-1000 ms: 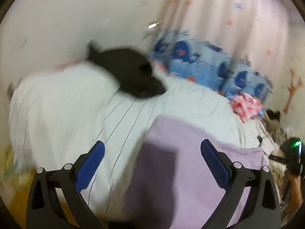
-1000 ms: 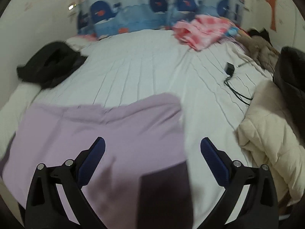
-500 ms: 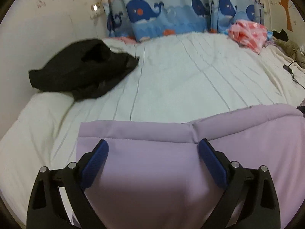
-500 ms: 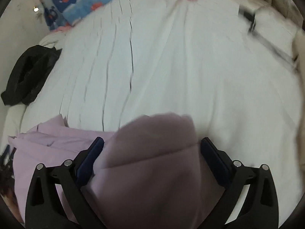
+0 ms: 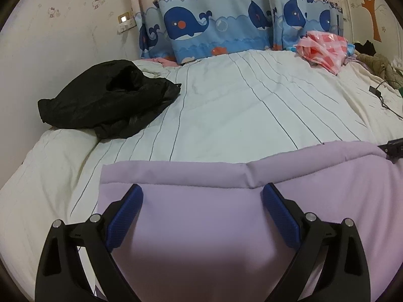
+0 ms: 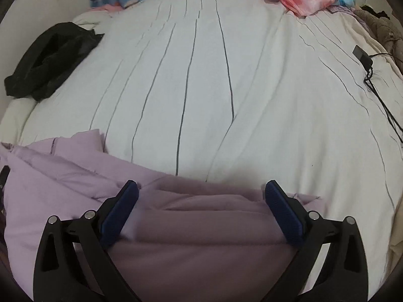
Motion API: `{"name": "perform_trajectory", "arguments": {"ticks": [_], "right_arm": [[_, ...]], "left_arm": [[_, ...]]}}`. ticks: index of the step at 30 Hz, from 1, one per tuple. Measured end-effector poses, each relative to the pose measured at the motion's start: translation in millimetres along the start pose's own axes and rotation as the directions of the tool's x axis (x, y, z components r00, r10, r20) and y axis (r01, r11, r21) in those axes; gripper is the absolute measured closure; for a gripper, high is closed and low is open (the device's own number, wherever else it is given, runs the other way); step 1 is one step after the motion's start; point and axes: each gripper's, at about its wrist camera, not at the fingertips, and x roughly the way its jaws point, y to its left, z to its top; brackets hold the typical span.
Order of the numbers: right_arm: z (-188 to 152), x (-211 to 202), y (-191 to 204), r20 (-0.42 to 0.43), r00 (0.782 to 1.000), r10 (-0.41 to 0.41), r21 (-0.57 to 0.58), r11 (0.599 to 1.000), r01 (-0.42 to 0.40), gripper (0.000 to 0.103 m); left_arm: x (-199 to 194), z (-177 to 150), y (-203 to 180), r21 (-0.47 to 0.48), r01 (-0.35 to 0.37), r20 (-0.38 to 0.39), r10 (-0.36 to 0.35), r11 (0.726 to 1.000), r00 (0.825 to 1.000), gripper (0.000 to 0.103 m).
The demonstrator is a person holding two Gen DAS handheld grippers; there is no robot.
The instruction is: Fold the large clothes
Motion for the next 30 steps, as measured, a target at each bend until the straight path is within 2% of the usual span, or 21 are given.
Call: {"name": "perform_trajectory", "arguments": {"ticks": [2, 6, 13, 15, 16, 18, 19, 21, 22, 24, 28, 29, 30], "right_arm": [[-1.9, 2.6, 0.6, -0.011, 1.0, 0.008, 0.006, 1.0, -0.008, 0.006], [-3.3, 17.8, -16.4, -0.023, 0.997, 0.076, 0.065, 0.995, -0.075, 0.006], [-8.6, 12.7, -17.0, 0.02, 0.998, 0.061, 0.08, 0.995, -0.062, 0.007], [-13.3, -13.7, -15.8, 0.098, 0.995, 0.023, 0.079, 0.996, -0.031, 0.007], [-16.0, -38.7, -11.0, 0.169, 0.986, -0.001, 0.061, 0.998, -0.009, 0.007], [-30.3, -74.5, -1.0, 0.249, 0.968, -0.011, 0.03, 1.0, 0.004, 0.007], [-42.5, -87.1, 3.7, 0.271, 0.962, -0.025, 0.016, 1.0, 0.021, 0.007], [-61.3, -80.1, 3.3, 0.241, 0.969, -0.046, 0.017, 0.999, 0.044, 0.007], [-69.9, -58.9, -4.2, 0.173, 0.984, -0.045, 0.034, 0.999, 0.039, 0.007], [-74.5, -38.2, -21.2, 0.14, 0.99, 0.022, 0.097, 0.995, -0.035, 0.006], [-64.8, -35.5, -9.1, 0.088, 0.995, -0.051, 0.053, 0.997, 0.047, 0.006], [-65.6, -41.7, -6.2, 0.083, 0.995, -0.061, 0.04, 0.998, 0.057, 0.006], [-68.5, -54.1, -4.0, 0.096, 0.993, -0.066, 0.035, 0.997, 0.063, 0.006]], "left_arm": [[1.2, -0.2, -0.3, -0.002, 0.004, -0.002, -0.004, 1.0, 1.0, 0.01], [6.0, -0.1, 1.6, -0.011, 0.018, -0.015, -0.018, 1.0, 1.0, 0.01], [20.6, -2.9, -0.2, -0.013, 0.034, -0.073, -0.035, 0.999, 0.997, 0.01], [21.0, -3.7, -1.7, -0.003, 0.025, -0.075, -0.026, 1.0, 0.997, 0.01], [21.9, -4.5, -2.5, 0.002, 0.022, -0.079, -0.022, 1.0, 0.997, 0.01], [24.2, -4.9, -2.6, 0.002, 0.025, -0.091, -0.025, 1.0, 0.996, 0.009], [26.4, -5.2, -1.7, -0.003, 0.033, -0.104, -0.033, 0.999, 0.994, 0.009], [32.8, -4.9, 1.8, -0.021, 0.058, -0.13, -0.06, 0.998, 0.99, 0.008], [37.4, -4.8, 5.4, -0.045, 0.085, -0.152, -0.091, 0.995, 0.984, 0.007], [47.1, -4.0, 14.5, -0.113, 0.149, -0.189, -0.169, 0.982, 0.967, 0.007], [66.7, -5.7, 33.9, -0.241, 0.248, -0.275, -0.311, 0.938, 0.91, 0.006], [60.2, -5.4, 40.7, -0.261, 0.268, -0.283, -0.339, 0.927, 0.897, 0.007], [45.9, -6.7, 51.5, -0.29, 0.28, -0.271, -0.359, 0.915, 0.893, 0.009]]}}
